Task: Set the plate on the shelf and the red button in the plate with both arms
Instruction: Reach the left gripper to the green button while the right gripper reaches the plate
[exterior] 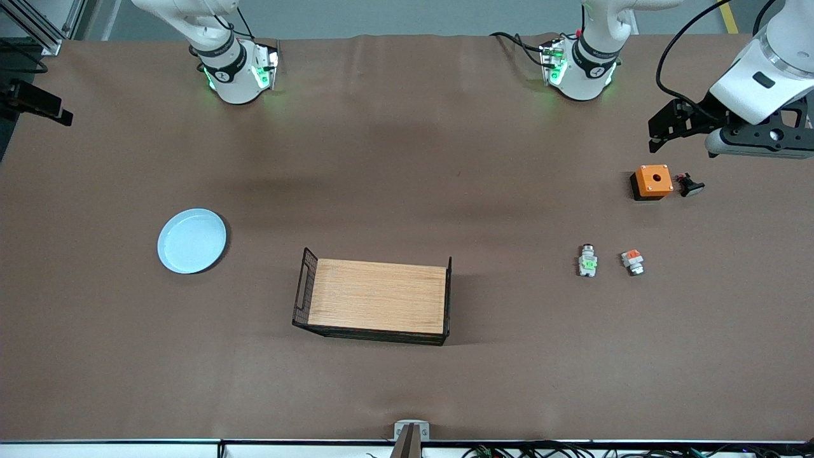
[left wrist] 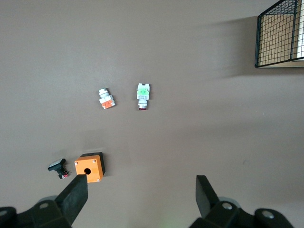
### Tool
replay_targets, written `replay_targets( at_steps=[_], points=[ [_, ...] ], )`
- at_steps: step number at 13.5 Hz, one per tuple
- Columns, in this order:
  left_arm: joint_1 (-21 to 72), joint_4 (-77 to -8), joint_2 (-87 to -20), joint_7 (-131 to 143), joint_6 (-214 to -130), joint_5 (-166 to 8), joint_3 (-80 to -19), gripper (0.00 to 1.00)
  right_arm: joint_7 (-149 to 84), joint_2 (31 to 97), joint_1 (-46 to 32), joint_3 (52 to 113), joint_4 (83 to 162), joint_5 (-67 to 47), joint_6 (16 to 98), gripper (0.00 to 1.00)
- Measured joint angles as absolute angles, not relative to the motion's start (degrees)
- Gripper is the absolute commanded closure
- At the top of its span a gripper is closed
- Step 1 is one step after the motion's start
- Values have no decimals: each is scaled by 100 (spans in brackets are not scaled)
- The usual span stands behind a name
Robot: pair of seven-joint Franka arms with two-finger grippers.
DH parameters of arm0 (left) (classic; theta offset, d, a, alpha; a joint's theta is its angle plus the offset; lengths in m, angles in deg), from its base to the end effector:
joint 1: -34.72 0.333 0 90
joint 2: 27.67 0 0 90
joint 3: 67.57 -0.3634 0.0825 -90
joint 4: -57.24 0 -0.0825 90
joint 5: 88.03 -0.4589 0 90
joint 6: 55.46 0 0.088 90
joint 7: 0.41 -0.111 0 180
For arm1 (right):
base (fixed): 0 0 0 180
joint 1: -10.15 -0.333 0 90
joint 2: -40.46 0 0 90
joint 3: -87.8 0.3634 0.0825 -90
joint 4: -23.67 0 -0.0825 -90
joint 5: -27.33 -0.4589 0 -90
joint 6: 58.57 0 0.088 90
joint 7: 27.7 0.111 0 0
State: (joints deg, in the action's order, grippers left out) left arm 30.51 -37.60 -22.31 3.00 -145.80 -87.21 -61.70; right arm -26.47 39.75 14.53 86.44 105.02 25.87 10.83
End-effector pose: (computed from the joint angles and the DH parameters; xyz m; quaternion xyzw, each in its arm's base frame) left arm 0.5861 -0.1089 0.6792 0.9983 -0.0580 0.0069 0.0032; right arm 0.5794 -0.0549 0.7274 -0.9935 0.0572 0.0974 0.0163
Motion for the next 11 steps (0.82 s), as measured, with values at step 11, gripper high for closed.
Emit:
replay_targets(
  at_steps=[11],
  points=[
    [3040,-3766,-2666,420,-14751,-8720,-6164,0,-2647,4033,1454,8644,10506,2588,1082,0]
  ],
)
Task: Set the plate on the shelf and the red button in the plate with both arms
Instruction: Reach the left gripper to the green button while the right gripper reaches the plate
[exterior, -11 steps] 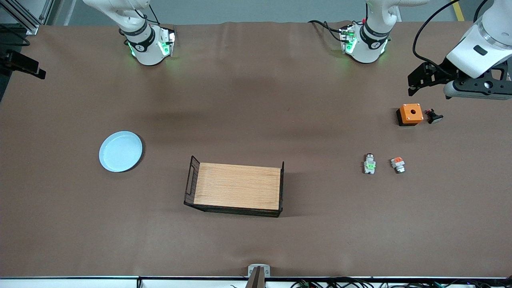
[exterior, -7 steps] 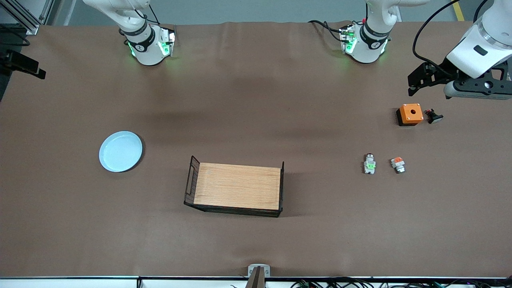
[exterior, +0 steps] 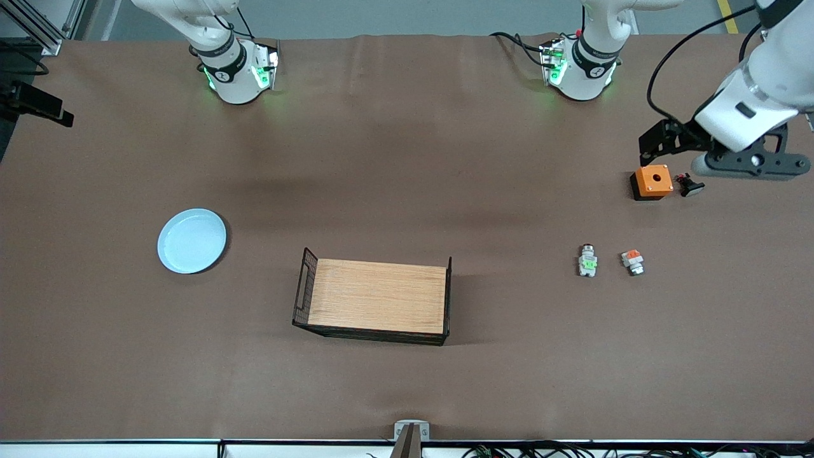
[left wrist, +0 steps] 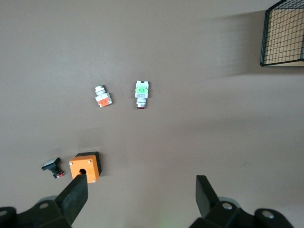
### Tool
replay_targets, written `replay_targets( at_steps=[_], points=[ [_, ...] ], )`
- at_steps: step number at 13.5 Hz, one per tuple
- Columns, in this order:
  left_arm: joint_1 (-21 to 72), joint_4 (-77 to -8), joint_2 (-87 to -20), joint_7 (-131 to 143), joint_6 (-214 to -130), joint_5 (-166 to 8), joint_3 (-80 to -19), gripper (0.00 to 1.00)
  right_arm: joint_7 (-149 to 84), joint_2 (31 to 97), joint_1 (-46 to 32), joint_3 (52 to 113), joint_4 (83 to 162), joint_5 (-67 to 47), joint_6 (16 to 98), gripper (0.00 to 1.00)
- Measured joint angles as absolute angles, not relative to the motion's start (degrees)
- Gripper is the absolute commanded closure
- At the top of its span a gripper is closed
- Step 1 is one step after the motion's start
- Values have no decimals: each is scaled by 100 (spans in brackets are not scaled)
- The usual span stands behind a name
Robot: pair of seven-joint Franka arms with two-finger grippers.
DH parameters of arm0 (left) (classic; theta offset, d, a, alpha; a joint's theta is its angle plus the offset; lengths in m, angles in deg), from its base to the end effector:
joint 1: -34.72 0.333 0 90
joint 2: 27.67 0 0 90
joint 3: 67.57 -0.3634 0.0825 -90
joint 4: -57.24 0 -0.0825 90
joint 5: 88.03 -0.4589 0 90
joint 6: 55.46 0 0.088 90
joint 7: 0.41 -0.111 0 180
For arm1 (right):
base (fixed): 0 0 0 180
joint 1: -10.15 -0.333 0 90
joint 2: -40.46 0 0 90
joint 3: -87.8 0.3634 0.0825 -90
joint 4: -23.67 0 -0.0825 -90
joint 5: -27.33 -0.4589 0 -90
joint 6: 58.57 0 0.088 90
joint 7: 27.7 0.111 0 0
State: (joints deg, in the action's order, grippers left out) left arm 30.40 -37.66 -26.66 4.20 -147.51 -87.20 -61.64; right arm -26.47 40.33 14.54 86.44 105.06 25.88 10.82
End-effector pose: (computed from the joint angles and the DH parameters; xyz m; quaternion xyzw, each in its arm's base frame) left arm 0.6136 -0.1131 0.6352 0.9987 -0.0488 -0.0168 0.0042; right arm 0.5834 -0.0553 0.7212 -0.9929 0.0573 0.1028 0.0163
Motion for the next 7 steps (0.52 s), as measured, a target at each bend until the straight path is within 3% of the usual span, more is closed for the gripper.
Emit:
replay_targets(
  at_steps=[3,7],
  points=[
    [3079,-3859,-3094,420,-15150,-8720,-6165,0,-2647,4165,1455,8643,10518,2588,1078,0],
    [3234,-4401,-3639,403,-16393,-8720,-6167,0,-2670,4611,1442,8679,10545,2803,1078,0]
  ],
)
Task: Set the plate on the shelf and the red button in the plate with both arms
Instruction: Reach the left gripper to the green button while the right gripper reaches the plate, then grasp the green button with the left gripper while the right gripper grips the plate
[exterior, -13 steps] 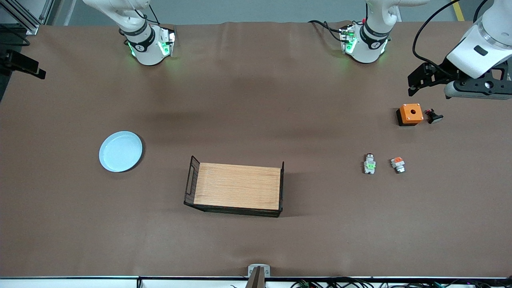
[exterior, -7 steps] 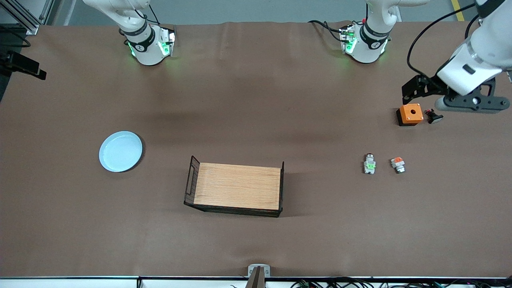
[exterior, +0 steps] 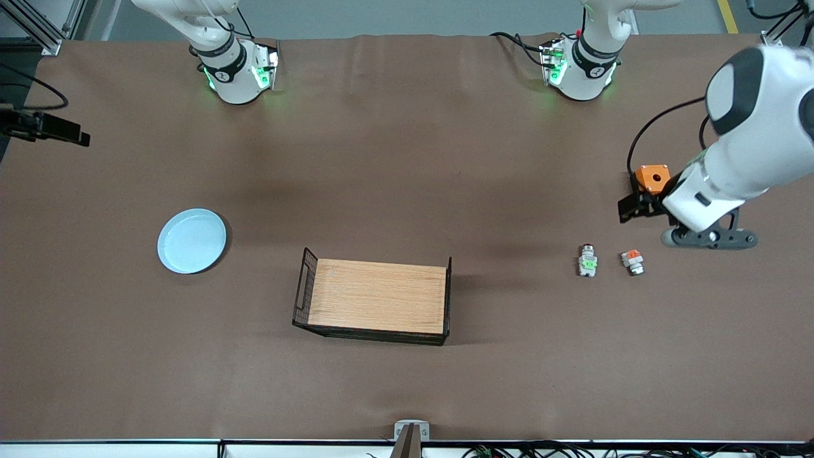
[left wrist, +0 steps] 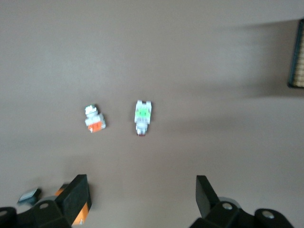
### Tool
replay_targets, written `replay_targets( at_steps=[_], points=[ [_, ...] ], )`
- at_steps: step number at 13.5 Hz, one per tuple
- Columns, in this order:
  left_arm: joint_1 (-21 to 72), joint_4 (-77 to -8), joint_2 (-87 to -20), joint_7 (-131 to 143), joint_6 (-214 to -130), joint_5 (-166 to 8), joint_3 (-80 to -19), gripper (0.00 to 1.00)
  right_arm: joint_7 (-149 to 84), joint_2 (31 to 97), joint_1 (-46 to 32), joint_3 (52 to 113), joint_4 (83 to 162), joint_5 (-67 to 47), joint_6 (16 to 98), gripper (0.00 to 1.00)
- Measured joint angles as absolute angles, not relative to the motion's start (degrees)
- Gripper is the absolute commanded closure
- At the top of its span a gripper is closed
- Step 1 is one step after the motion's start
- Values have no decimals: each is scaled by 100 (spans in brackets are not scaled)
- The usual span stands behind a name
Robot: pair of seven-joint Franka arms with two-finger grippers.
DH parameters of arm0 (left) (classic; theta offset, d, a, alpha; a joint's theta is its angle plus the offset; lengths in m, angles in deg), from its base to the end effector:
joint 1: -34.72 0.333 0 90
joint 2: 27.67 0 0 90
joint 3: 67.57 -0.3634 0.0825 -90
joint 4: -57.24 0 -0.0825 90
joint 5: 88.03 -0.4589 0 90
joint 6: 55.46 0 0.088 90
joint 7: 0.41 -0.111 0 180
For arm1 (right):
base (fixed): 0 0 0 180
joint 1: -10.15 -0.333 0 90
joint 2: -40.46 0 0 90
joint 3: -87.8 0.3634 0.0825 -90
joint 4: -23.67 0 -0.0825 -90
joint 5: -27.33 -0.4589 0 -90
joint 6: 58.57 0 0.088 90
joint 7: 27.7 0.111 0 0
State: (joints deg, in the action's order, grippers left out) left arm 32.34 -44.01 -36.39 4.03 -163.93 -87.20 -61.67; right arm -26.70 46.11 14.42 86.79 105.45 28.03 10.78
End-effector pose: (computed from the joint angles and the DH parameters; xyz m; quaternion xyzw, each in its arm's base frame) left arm 0.6743 -0.0960 0.4878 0.9993 -0.0306 -0.0142 0.0131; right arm 0.6191 -0.0583 0.6567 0.9860 -0.0554 -0.1573 0.0010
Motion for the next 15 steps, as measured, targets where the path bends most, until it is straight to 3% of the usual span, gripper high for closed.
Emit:
replay_targets(
  at_steps=[9,15],
  points=[
    [3247,-6070,-4353,306,-19321,-8721,-6162,0,-2682,5277,1400,8726,10544,2924,1206,0],
    [3251,-6508,-4888,151,-20290,-8721,-6163,0,-2699,5749,1380,8722,10571,2784,1342,0]
  ],
)
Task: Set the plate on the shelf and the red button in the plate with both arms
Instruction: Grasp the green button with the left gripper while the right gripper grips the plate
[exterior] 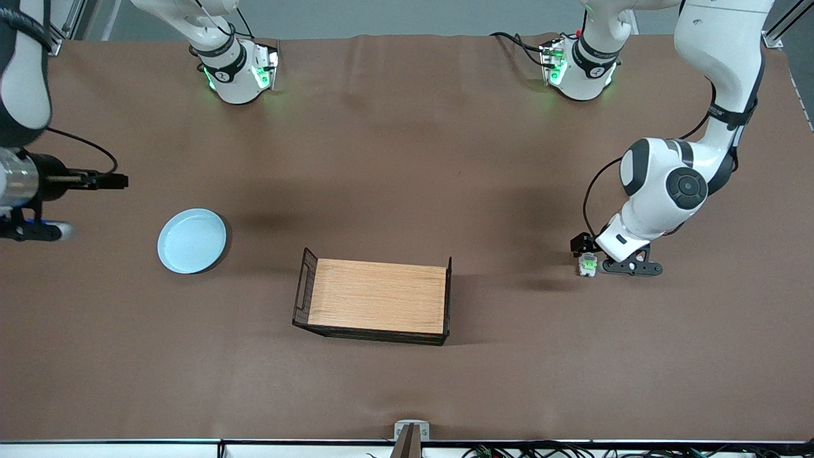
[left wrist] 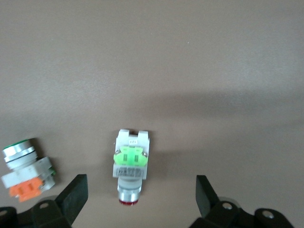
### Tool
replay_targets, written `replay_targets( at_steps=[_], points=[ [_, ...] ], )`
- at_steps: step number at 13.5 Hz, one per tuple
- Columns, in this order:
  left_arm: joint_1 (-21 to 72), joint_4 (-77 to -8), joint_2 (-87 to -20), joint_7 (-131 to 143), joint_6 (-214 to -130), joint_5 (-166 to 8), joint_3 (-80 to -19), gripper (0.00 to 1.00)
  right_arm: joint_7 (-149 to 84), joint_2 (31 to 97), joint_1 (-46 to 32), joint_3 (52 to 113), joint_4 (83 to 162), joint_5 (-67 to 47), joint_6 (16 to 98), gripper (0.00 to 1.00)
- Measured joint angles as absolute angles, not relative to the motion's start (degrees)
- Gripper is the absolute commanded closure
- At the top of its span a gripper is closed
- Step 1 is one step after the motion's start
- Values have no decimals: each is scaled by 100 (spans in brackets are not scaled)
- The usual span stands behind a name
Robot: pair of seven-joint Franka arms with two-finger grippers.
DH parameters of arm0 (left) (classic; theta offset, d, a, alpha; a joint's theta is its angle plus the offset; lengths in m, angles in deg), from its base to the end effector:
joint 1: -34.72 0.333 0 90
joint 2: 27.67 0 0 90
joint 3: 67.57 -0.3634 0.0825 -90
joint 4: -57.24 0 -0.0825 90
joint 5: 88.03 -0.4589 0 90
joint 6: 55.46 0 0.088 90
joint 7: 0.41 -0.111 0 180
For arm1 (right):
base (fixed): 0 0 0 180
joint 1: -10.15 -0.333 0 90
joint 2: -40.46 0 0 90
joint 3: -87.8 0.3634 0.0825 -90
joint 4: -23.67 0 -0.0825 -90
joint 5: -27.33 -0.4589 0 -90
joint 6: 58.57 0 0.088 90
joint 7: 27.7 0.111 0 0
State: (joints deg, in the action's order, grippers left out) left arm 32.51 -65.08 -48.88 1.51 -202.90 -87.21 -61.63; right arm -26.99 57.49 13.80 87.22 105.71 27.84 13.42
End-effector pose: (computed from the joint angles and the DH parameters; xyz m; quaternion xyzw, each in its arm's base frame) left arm 0.6366 -0.0908 0.2184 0.9981 -0.0443 0.0329 0.0256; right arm 0.6774 -0.0504 0.5266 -0.9713 0.0424 0.2342 0.0013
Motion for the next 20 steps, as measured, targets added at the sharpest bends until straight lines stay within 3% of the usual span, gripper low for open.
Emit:
replay_targets(
  at_steps=[5,11,14,16,18,20],
  points=[
    [3268,-6436,-5321,52,-20605,-8721,-6189,0,-2956,6071,1798,8672,10566,2361,1511,0],
    [3376,-6241,-5645,-3,-20610,-8744,-6195,4,-4005,6685,1814,8688,10575,2445,2452,0],
    [3390,-6199,-5750,-27,-20610,-8745,-6195,32,-4833,7141,1946,8653,10587,2461,2954,0],
    [3390,-6176,-5789,-26,-20610,-8745,-6195,63,-5023,7392,1967,8658,10586,2515,3128,0],
    [3398,-6150,-5788,-26,-20607,-8745,-6202,86,-5093,7513,1944,8679,10592,2558,3162,0],
    [3402,-6140,-5768,-16,-20579,-8745,-6200,100,-5130,7554,1929,8699,10657,2563,3175,0]
  ],
)
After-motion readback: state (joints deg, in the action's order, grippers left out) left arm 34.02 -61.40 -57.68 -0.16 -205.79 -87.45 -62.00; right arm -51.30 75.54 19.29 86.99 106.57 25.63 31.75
